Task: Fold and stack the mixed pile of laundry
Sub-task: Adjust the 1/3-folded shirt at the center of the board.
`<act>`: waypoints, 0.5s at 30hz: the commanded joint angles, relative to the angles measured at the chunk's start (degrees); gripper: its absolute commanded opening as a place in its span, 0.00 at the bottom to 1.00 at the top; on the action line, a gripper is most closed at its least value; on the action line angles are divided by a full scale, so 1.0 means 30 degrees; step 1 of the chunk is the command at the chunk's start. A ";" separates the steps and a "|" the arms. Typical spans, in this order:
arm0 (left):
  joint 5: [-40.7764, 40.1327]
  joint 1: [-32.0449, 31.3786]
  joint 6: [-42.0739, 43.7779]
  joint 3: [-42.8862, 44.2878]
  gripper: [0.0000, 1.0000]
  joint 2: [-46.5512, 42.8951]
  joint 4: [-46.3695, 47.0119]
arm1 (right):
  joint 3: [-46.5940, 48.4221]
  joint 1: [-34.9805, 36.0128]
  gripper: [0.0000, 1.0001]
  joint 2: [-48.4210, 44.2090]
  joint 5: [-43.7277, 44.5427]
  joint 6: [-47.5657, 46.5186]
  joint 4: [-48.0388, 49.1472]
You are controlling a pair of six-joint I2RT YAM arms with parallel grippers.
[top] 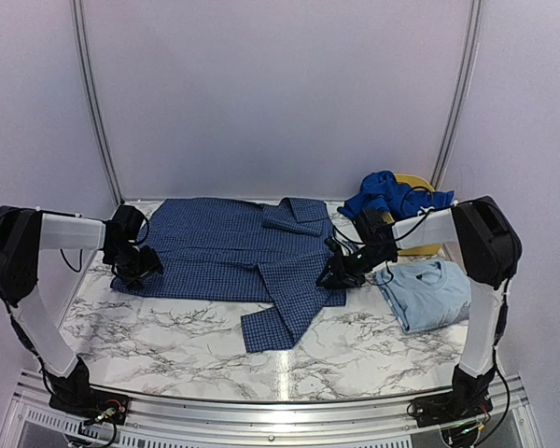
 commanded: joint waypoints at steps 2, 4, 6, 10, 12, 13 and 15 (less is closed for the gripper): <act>-0.0849 -0.3904 0.6264 0.1243 0.84 -0.2855 -0.0573 | -0.0072 0.0271 0.38 -0.2096 0.0163 0.0828 -0.0281; -0.0710 -0.6200 0.8051 0.1682 0.89 -0.3273 -0.0574 | 0.0679 0.0199 0.41 -0.2548 0.0197 0.0847 -0.0580; -0.0179 -0.8394 0.9535 0.2049 0.90 -0.3011 -0.0583 | 0.1498 0.0040 0.43 -0.3022 0.0462 0.0744 -0.0964; -0.0360 -1.2829 1.2632 0.3067 0.89 -0.1462 -0.0790 | 0.2696 -0.0655 0.47 -0.3998 0.1863 -0.0136 -0.1872; -0.0263 -1.4500 1.3648 0.3964 0.88 -0.0347 -0.1111 | 0.3078 -0.0988 0.50 -0.4650 0.2859 -0.0739 -0.2313; -0.0137 -1.5172 1.3976 0.4293 0.88 0.0162 -0.1179 | 0.3167 -0.1192 0.51 -0.5051 0.3363 -0.1014 -0.2429; -0.0019 -1.6473 1.4505 0.4817 0.87 0.1183 -0.1264 | 0.3152 -0.1561 0.55 -0.5885 0.4182 -0.1392 -0.2448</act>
